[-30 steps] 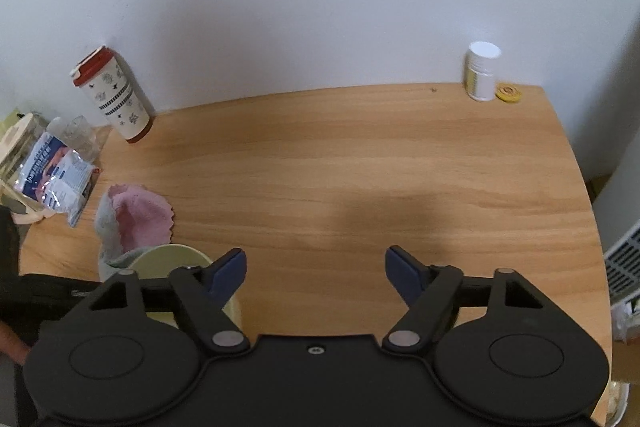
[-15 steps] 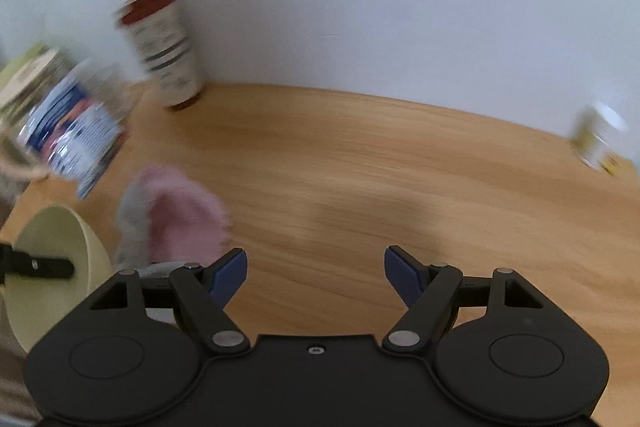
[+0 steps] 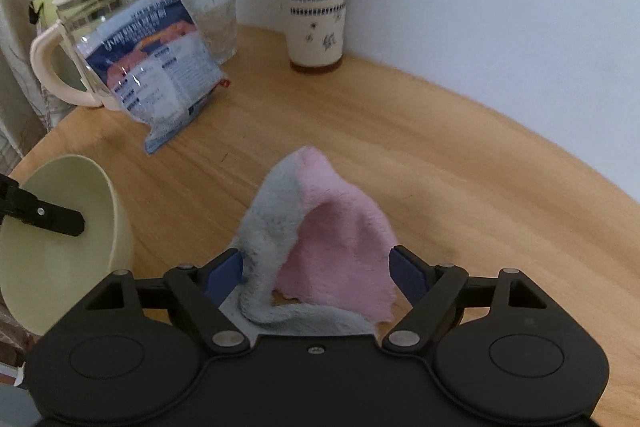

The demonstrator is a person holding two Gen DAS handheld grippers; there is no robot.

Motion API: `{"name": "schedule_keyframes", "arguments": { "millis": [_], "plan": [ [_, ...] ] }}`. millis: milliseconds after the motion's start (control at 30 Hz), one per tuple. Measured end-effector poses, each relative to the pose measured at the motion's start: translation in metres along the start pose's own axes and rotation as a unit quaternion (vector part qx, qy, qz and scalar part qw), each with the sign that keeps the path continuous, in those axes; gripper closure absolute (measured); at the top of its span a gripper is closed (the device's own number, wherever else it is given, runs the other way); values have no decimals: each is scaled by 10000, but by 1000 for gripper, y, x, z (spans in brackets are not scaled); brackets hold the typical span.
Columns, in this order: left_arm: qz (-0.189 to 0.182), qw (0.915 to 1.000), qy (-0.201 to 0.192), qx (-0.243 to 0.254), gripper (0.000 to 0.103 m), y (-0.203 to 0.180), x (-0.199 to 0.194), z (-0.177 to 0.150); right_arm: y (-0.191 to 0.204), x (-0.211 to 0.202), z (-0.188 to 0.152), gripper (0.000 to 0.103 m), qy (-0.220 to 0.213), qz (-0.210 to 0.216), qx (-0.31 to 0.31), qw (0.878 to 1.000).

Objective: Clean bowl
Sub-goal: 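Lift and tilt the bowl with the left gripper while the right gripper grasps the grey-pink cloth, then hold the bowl with the left gripper while the right gripper drags the cloth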

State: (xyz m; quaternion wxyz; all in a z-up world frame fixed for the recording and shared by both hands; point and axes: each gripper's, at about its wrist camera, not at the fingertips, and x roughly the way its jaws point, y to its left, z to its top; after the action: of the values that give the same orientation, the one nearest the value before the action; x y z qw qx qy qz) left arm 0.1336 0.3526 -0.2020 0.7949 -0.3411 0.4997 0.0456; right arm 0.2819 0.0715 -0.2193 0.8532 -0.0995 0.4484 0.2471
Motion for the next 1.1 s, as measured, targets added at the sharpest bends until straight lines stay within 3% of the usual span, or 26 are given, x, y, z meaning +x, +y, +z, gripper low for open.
{"name": "schedule_keyframes", "arguments": {
  "millis": [67, 300, 333, 367, 433, 600, 767, 933, 1000, 1100],
  "plan": [
    [-34, 10000, 27, 25, 89, 2, 0, 4, 0, 8, -2, 26, 1, 71, 50, 10000],
    [-124, 9997, 112, 201, 88, 4, 5, 13, 7, 24, -5, 31, 153, 103, 146, 9997],
    [-142, 9996, 123, 225, 88, 3, 5, 13, 8, 24, -4, 38, 172, 40, 151, 9997],
    [-171, 9994, 146, 249, 88, 3, 6, 13, 8, 23, -4, 60, 166, 17, 185, 9997],
    [-211, 9992, 179, 290, 88, 1, 7, 14, 6, 22, -2, 92, 205, -62, 256, 9994],
    [-348, 9976, 240, 549, 88, -14, 11, 18, -9, 11, -2, 93, 232, -143, 670, 9974],
    [-532, 9942, 409, 841, 88, -35, 20, 14, -31, -30, -13, 93, -205, -363, 1178, 9922],
    [-615, 9908, 545, 1076, 88, -63, 36, 2, -59, -63, -33, 93, -617, -790, 1694, 9804],
    [-630, 9892, 645, 1157, 88, -75, 46, -4, -71, -77, -48, 92, -746, -1183, 1883, 9721],
    [-639, 9864, 768, 1303, 88, -94, 60, -15, -77, -92, -72, 92, -771, -1650, 1612, 9700]
  ]
}}
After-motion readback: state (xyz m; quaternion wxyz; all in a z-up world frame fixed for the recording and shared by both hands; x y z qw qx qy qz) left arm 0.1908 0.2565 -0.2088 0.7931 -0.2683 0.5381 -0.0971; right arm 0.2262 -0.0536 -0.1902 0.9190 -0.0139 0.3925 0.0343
